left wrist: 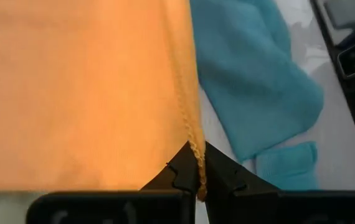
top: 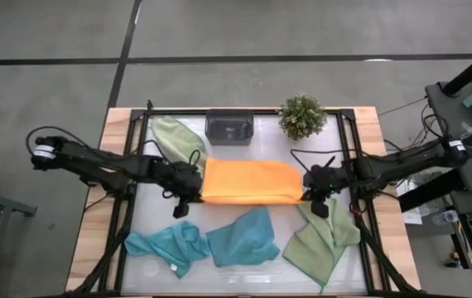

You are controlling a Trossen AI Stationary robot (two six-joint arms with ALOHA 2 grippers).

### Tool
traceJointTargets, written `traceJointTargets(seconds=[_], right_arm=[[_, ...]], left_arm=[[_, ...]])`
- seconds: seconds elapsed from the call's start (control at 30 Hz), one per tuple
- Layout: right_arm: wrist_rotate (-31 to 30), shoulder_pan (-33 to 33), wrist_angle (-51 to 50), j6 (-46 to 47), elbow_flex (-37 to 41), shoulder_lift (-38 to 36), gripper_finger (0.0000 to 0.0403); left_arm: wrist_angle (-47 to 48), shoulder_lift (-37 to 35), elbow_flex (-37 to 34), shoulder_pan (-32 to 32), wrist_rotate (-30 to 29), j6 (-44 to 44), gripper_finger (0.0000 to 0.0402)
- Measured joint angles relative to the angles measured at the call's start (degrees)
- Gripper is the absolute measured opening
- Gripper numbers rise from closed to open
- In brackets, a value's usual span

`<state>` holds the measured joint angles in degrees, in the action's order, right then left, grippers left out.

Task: Fold microfiber towels
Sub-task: Fold the orange microfiber towel

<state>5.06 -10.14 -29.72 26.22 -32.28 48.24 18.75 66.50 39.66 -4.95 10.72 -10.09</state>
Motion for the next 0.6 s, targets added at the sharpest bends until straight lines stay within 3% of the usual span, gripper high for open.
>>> traceJointTargets(seconds=[0.17,0.33,0.6], right_arm=[[-0.1,-2.2,9.2,1.8,2.5,1.1,0.0008],[-3.2,-2.3,8.1,1.8,2.2,2.6,0.0008],[-15.4,-2.2,4.9,0.2,0.8,2.8,0.0008]], left_arm=[[-2.5,4.5,0.0,0.0,-0.5,1.4,0.0000],[-2.7,7.4,0.4,0.3,-1.4,4.8,0.0000],[0.6,5.8,0.4,5.5,-12.8,8.8,0.0000]])
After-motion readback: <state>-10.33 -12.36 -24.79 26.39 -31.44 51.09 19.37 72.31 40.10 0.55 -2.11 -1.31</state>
